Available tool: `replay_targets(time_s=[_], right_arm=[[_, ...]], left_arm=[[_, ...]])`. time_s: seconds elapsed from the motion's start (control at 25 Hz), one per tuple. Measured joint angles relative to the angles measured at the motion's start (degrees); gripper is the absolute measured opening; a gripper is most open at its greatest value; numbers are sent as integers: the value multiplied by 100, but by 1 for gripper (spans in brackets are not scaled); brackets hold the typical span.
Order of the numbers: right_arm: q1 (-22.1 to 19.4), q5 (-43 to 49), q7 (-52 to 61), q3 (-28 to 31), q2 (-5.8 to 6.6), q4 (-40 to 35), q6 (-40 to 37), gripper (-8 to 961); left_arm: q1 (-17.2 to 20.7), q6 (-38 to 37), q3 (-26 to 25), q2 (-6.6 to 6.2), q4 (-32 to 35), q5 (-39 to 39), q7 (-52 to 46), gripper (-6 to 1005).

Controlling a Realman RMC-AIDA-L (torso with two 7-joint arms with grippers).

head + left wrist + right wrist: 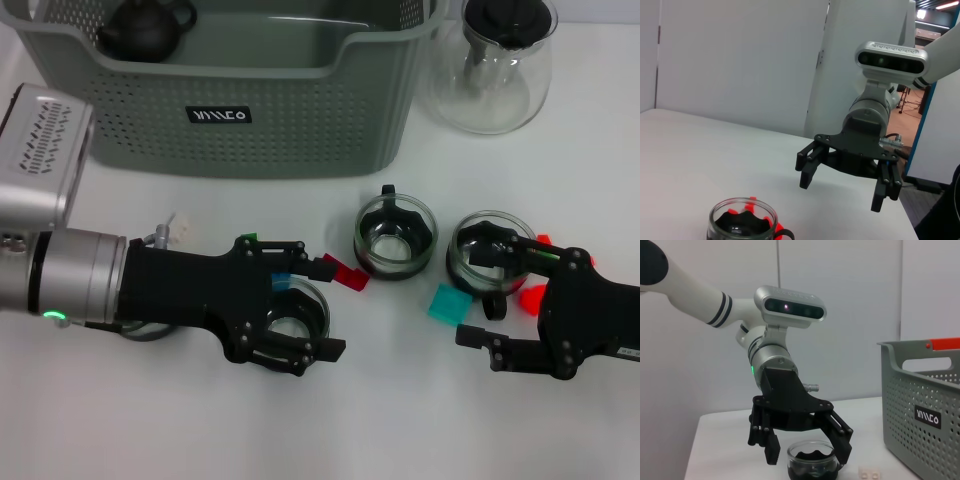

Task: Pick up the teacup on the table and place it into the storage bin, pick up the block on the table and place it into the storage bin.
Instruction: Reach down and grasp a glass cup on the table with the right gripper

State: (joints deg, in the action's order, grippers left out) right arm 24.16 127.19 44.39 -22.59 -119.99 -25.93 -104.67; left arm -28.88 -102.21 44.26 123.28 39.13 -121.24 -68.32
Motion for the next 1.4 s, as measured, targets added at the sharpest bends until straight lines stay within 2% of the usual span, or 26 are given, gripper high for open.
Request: replay_targets(time_s=[0.76,0.88,0.92,0.96,1.04,1.08,1.12,1.24,1.4], right_arm=[[9,-28,9,10,-1,-10,145,851],[-3,-47,321,94,4,-198,110,850],[-30,-46,992,159,8,-660,92,850],[-30,-46,992,159,8,-660,92,850],[-37,-3,2028,140,8,-1364,77,850],[11,120,3193,-45,8,-2296,1,850],[11,120,3193,-45,8,-2296,1,850],[138,407,4520,-555,11,-3718,-405,851],[419,921,5857,-1531,23,-5575,-900,847]], left_arm=[[20,-239,-81,-27,35,144,3,857],[107,-478,-484,-94,235,114,-216,857],[154,-546,-707,-129,304,110,-272,857],[222,-684,-1062,-167,390,110,-328,857],[345,-927,-1735,-259,524,108,-364,856],[476,-1121,-2285,-333,654,104,-370,856],[476,-1121,-2285,-333,654,104,-370,856],[732,-1205,-2801,-357,851,97,-371,856],[937,-1161,-3055,-321,875,95,-325,856]])
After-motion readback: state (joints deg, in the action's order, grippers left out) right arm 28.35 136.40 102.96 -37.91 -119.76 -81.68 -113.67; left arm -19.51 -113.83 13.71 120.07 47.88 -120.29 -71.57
